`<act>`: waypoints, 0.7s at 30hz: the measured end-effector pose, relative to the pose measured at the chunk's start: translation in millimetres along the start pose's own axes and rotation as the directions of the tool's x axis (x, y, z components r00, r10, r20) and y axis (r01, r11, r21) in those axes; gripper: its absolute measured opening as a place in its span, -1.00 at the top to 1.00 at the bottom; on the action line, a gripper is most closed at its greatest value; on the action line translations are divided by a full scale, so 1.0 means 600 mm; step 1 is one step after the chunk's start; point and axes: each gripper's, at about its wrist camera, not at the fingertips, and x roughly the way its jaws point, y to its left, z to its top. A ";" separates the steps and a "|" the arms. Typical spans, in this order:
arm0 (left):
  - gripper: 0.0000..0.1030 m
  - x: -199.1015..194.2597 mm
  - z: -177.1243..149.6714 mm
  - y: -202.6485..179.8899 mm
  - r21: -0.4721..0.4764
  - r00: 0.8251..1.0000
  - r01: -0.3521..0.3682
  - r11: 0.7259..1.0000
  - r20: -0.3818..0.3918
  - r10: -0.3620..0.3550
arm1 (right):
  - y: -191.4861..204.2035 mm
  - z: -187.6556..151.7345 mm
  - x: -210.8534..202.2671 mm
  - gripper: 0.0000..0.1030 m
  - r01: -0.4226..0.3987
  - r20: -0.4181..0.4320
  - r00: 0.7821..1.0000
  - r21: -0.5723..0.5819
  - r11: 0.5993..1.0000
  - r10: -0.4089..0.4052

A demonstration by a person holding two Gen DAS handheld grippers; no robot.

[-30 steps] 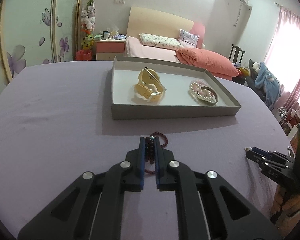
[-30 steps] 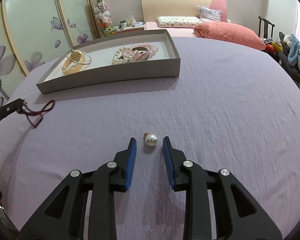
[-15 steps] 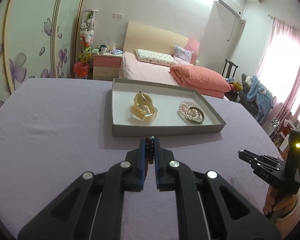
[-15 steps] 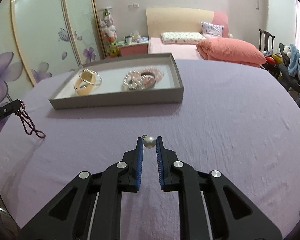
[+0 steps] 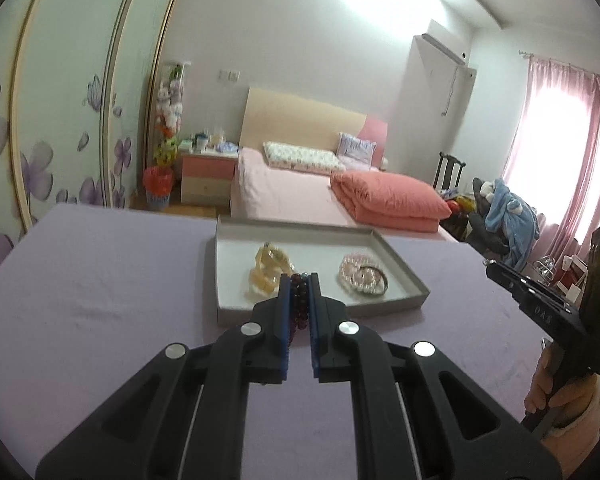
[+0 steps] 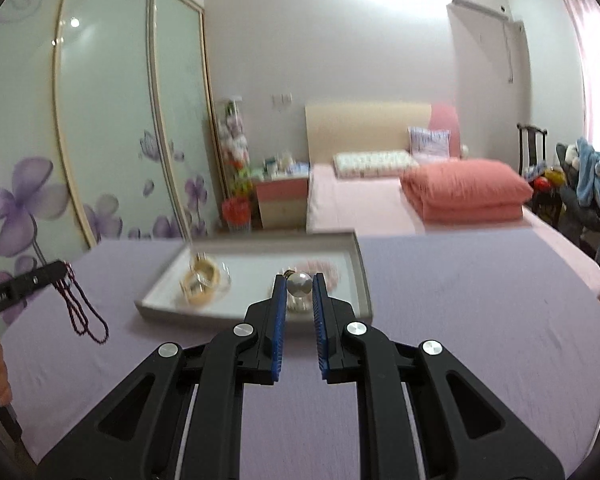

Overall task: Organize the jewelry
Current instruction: 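Carry the earring and bead bracelet into the grey tray and open both tools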

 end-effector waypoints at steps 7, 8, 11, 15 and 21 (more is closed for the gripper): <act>0.82 0.016 0.017 -0.017 0.015 0.999 0.020 1.000 0.031 -0.020 | 0.005 0.021 0.022 0.72 -0.020 0.033 0.999 -0.012 1.000 0.020; 0.82 0.020 0.019 -0.020 0.019 0.999 0.024 1.000 0.035 -0.025 | 0.006 0.024 0.026 0.72 -0.024 0.038 0.999 -0.015 1.000 0.025; 0.82 0.035 0.030 -0.028 0.027 0.998 0.039 0.999 0.051 -0.040 | 0.008 0.034 0.039 0.72 -0.029 0.053 0.998 -0.021 0.999 0.030; 0.82 0.065 0.051 -0.038 0.040 0.995 0.050 0.998 0.084 -0.054 | 0.004 0.048 0.060 0.72 -0.042 0.072 0.996 -0.010 0.999 0.043; 0.82 0.125 0.076 -0.038 0.043 0.995 0.044 0.998 0.086 -0.047 | 0.004 0.059 0.106 0.72 -0.054 0.073 0.996 -0.008 0.998 0.055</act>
